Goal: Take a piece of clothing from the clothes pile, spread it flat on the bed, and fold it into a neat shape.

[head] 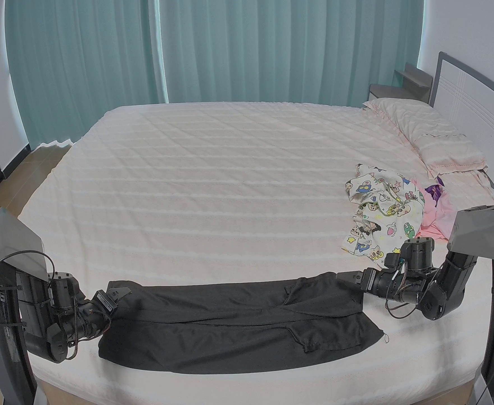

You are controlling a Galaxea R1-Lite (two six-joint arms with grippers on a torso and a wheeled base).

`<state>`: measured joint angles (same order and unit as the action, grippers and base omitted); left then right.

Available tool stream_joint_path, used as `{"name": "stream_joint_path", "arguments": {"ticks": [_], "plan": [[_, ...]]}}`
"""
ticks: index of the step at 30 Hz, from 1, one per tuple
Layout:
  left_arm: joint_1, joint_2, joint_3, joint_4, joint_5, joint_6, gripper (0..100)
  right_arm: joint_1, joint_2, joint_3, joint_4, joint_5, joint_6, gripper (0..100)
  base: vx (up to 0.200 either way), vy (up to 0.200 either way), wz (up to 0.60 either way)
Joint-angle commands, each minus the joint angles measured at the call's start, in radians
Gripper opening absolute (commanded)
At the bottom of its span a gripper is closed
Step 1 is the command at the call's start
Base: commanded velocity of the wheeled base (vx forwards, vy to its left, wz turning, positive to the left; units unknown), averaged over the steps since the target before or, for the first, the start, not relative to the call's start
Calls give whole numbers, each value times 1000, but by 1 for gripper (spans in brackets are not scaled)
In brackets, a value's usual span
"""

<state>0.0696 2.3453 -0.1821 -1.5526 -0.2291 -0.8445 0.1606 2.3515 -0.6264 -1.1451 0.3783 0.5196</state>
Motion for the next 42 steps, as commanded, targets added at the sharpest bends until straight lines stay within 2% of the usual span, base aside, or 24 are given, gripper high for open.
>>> {"name": "stream_joint_path", "arguments": {"ticks": [1, 2, 3, 9, 11, 14, 15, 16, 18, 19, 20, 21, 24, 29, 42], "plan": [[6, -12, -17, -17, 60, 1, 100, -1, -18, 1, -1, -1, 10, 100, 0, 0, 0], [7, -47, -33, -17, 145, 2, 100, -1, -20, 4, -1, -1, 28, 100, 0, 0, 0], [6, -78, -33, -17, 175, 8, 100, -1, -20, 4, -1, -2, 37, 100, 0, 0, 0], [26, -169, -42, 39, 180, 108, 100, 0, -15, 5, -1, -1, 46, 100, 0, 0, 0], [27, -166, -92, 103, 180, 150, 100, 5, -11, 5, -1, -1, 46, 100, 0, 0, 0], [38, -159, -206, 238, 179, 168, 100, 10, -6, 7, -1, -1, 46, 100, 0, 0, 0], [39, -159, -301, 358, 177, 170, 100, 10, -4, 7, -1, -1, 46, 100, 0, 0, 0], [39, -158, -323, 388, 174, 170, 100, 10, -4, 7, 1, -1, 46, 100, 0, 0, 0], [44, -135, -413, 537, 133, 174, 100, 14, -6, 16, -1, -1, 46, 100, 0, 0, 0], [52, -120, -439, 568, 97, 177, 100, 16, -8, 19, -1, -1, 46, 100, 0, 0, 0], [53, -115, -444, 571, 85, 179, 100, 17, -8, 19, -1, -1, 46, 100, 0, 0, 0], [68, -84, -464, 568, 36, 185, 100, 25, -6, 19, -1, -1, 46, 100, 0, 0, 0], [79, -26, -476, 557, 10, 225, 100, 27, -3, 17, -1, -1, 46, 100, 0, 0, 0], [79, 31, -467, 496, 10, 249, 100, 27, 3, 17, -1, -1, 46, 100, 0, 0, 0], [85, 35, -436, 465, 13, 283, 100, 43, 3, 19, -2, -2, 46, 100, 0, 0, 0]]}}
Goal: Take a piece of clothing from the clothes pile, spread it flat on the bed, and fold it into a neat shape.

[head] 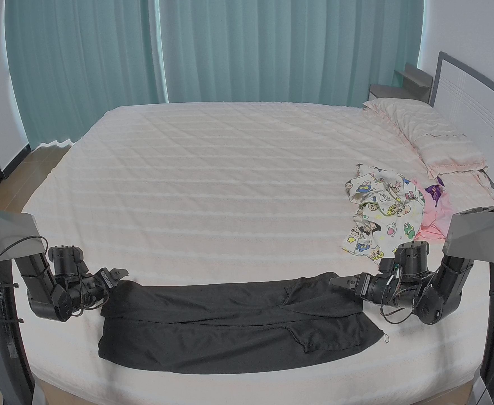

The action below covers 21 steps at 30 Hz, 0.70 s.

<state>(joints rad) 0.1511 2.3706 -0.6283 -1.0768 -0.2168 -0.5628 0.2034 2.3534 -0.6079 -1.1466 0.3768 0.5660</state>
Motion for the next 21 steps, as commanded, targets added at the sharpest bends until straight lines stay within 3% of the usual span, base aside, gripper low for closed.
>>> {"name": "stream_joint_path", "arguments": {"ticks": [1, 6, 7, 16, 21], "plan": [[4, 10, 10, -17, 1, 0, 100, 1, 1, 0, -1, 1, 0, 100, 0, 0, 0], [4, 12, 6, -45, 1, -6, 100, 1, 4, 0, -1, -1, 0, 100, 0, 0, 0], [5, 15, 2, -45, 2, -6, 0, 1, 4, 0, -1, -1, 0, 100, 0, 0, 0], [50, 12, -5, -46, 4, -9, 0, -1, 7, -3, -1, -1, 0, 100, 0, 0, 0], [59, 4, -11, -48, 10, -60, 0, -9, 17, -7, -1, -1, 0, 100, 0, 0, 0]]}}
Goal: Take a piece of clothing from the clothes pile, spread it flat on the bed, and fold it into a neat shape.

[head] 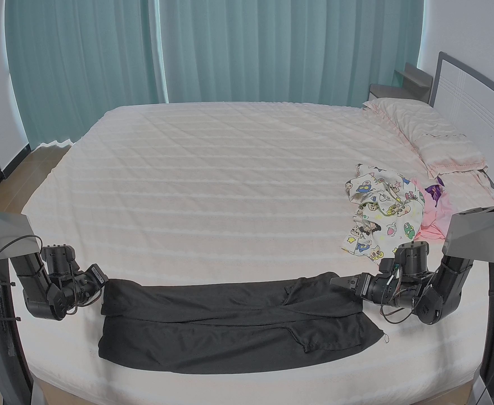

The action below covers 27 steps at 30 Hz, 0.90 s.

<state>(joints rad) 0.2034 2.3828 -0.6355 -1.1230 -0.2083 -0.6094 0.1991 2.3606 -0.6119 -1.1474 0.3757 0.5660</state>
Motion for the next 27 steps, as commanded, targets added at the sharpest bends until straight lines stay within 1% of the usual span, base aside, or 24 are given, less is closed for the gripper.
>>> {"name": "stream_joint_path", "arguments": {"ticks": [1, 9, 14, 21, 24, 26, 27], "plan": [[10, -10, -4, -1, 1, -21, 0, -4, 11, -5, -2, 0, 0, 100, 0, 0, 0], [27, -7, -19, -8, 1, -26, 0, -4, 14, -5, -2, 0, 0, 100, 0, 0, 0], [36, 4, -27, -37, 0, -66, 0, -7, 14, -6, -2, -1, 0, 100, 0, 0, 0], [34, 4, -15, -37, -8, -61, 0, -27, -9, -3, -8, -1, 0, 100, 0, 0, 0], [33, 4, -16, -37, -10, -61, 0, -29, -11, 0, -8, -6, 0, 100, 0, 0, 0], [31, 4, -16, -37, -10, -61, 0, -30, -14, 1, -8, -31, -1, 100, 0, 0, 0], [31, 4, -16, -37, -10, -61, 0, -30, -14, 1, -8, -31, -1, 100, 0, 0, 0]]}}
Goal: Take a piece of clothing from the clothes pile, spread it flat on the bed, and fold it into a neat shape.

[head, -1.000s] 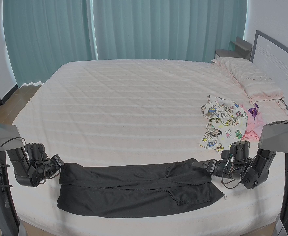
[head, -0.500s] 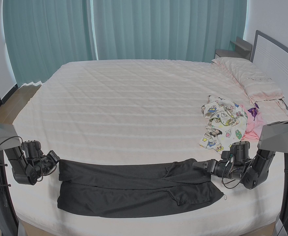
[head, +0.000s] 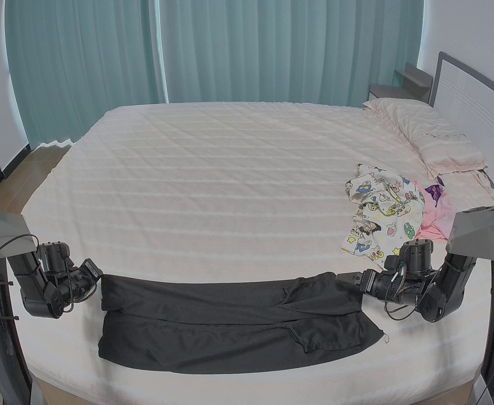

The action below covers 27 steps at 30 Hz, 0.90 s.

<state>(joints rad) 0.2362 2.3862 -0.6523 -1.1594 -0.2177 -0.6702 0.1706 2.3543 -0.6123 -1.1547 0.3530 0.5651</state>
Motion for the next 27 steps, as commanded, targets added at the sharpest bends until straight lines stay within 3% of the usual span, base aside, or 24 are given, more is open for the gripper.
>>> {"name": "stream_joint_path", "arguments": {"ticks": [1, 13, 18, 27], "plan": [[-1, 1, 0, 0, 0, 0, 0, -7, -15, 2, 1, -25, -2, 100, 0, 0, 0], [5, -1, -1, 0, -2, -5, 0, -16, -36, 11, 26, -31, -5, 100, 0, 0, 0], [8, 4, 0, 0, -2, -5, 0, -17, -55, 3, 110, -32, -8, 100, 0, 0, 0], [8, 7, -1, 0, -2, -5, 0, 17, -24, 8, 118, -29, -10, 100, 0, 0, 0]]}}
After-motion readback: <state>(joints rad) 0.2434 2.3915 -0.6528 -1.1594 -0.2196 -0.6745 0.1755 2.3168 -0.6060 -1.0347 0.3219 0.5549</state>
